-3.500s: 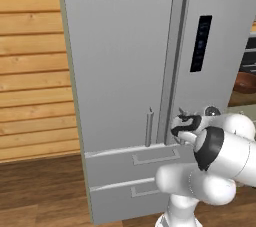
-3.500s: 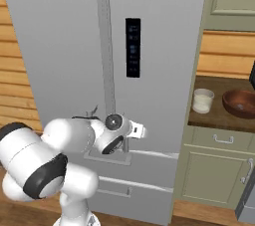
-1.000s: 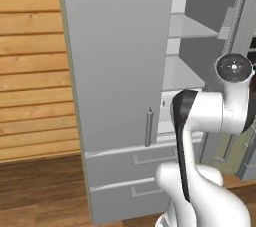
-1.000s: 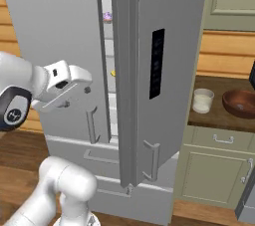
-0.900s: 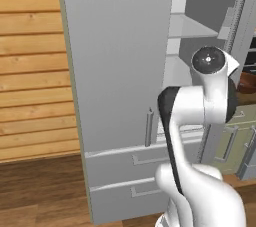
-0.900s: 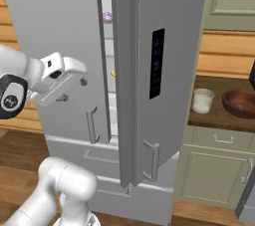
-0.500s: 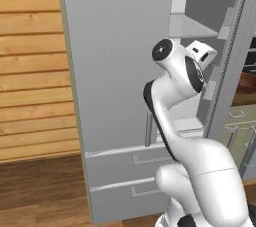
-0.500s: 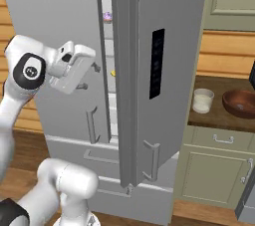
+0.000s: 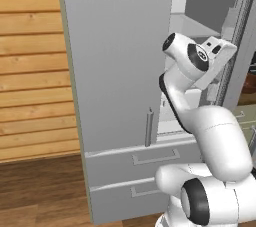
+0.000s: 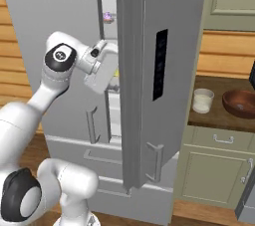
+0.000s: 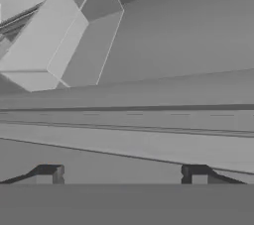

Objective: Grab a lemon wedge from the fridge and one ice cube from the ice bowl, and put them in the glass of lemonade.

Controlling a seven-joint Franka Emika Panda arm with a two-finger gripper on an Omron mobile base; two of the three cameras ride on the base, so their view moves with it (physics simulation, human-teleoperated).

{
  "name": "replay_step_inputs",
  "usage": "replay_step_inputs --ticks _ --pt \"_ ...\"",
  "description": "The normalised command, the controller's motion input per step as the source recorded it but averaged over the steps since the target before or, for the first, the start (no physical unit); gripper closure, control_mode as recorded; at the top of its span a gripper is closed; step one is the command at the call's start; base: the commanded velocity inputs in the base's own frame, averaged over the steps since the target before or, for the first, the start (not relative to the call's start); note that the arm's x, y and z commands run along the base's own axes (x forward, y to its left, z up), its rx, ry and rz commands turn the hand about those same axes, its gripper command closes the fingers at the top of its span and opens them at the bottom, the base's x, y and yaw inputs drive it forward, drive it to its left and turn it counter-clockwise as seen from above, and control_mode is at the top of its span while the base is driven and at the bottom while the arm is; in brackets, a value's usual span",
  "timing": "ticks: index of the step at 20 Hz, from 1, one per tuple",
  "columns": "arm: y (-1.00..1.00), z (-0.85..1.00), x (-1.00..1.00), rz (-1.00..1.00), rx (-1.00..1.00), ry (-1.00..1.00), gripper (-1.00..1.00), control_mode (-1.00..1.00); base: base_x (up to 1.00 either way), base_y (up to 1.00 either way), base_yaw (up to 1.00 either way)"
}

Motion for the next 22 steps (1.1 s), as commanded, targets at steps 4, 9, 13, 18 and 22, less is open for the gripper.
replay_step_inputs --ticks 4,9,13,18,22 --pt "-1.00 0.00 -0.37 -0.22 0.00 0.00 -1.00 -1.00 0.00 0.00 0.00" --pt "-1.00 0.10 -0.42 -0.01 0.00 -0.08 -1.00 -1.00 0.00 0.00 0.00" --pt "-1.00 0.08 -0.50 0.00 0.00 -0.17 -1.00 -1.00 0.00 0.00 0.00" --pt "-0.44 0.46 -0.42 0.07 0.00 -0.23 -1.00 -1.00 0.00 0.00 0.00" --pt "0.94 0.22 -0.36 0.11 0.22 -0.30 -1.00 -1.00 0.00 0.00 0.00"
